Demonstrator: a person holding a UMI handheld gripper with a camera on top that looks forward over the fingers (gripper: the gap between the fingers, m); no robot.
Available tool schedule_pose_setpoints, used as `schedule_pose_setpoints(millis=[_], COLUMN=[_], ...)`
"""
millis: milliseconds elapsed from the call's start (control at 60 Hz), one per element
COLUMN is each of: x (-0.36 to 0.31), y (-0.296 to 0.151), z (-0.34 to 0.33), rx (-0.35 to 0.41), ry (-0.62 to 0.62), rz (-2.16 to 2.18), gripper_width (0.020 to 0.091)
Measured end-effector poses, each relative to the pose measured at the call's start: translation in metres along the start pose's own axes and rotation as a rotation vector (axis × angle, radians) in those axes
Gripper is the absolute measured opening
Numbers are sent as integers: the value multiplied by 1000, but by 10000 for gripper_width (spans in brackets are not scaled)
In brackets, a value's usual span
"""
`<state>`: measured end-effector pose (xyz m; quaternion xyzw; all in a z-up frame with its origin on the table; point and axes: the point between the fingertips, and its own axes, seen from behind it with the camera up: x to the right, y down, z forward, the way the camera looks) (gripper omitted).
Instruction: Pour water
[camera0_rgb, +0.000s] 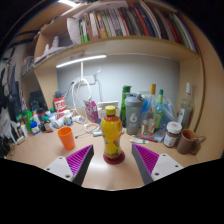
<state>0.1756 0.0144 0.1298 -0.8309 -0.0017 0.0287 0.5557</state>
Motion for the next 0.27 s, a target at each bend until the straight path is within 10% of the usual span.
schedule_pose_setpoints(millis=[267], x=[-65], y=[-64], z=[-146], rx=[108], ry=[34], rz=[169], gripper_width=[845])
